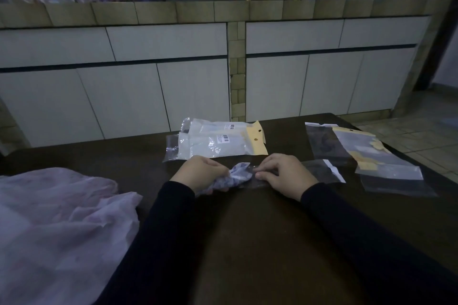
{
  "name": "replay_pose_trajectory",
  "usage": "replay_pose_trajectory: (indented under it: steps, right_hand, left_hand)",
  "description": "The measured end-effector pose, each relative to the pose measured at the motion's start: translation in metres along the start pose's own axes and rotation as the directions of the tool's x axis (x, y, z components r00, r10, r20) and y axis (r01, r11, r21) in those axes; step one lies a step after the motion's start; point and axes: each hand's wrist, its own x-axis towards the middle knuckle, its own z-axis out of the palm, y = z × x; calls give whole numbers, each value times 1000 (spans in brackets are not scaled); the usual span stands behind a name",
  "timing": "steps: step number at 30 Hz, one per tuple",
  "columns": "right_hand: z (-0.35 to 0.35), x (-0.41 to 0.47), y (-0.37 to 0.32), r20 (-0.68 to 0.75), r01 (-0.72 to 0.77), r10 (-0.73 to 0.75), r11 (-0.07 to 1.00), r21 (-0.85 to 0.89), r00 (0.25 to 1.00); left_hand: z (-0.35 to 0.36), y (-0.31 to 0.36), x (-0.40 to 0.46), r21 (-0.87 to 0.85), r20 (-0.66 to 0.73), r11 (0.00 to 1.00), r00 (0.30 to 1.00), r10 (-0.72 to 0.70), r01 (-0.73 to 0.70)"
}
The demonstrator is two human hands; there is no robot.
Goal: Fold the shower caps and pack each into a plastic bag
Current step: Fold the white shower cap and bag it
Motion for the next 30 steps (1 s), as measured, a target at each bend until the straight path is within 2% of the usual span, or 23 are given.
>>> replay_pose_trajectory:
  steps: [4,6,8,10,15,19,21,23,24,27,30]
  right_hand:
    - [-1,-1,5,-111,5,19,978,208,994]
    - [-1,-1,6,-137,46,-14,971,234,990]
    - [-1,-1,6,-150,106,-69,962,253,986]
    - [-2,-2,5,-121,148,-120,956,254,985]
    - [2,-1,5,-142,216,-187,947,237,972]
    - [2,-2,7,-102,220,-197,925,311,975]
    - [2,-2,8,-88,216,-198,916,337,976]
    - [3,-1,9,-63,215,-205,934,284,977]
    - [4,-1,10,-34,217,-215,944,247,976]
    - [4,-2,8,26,220,-227,962,161,974]
    - [2,-2,9,-59,189,-189,982,6,980]
  left_hand:
    - [0,-2,1,88,-21,989,993,119,-117]
    - [1,3,0,283,-43,936,972,229,-208]
    - [4,12,-4,494,-88,832,938,334,-250]
    - [7,18,-8,610,-131,756,911,390,-236]
    - [4,19,-10,701,-194,690,882,428,-181]
    - [9,18,-9,669,-70,684,892,446,-290]
    - [11,16,-7,509,-67,790,899,433,-343]
    - [13,12,-3,314,-61,899,938,341,-306]
    - [13,10,-2,276,-46,923,955,292,-269]
    - [13,6,0,234,32,951,979,202,-204]
    - [8,1,3,186,58,953,971,231,-238]
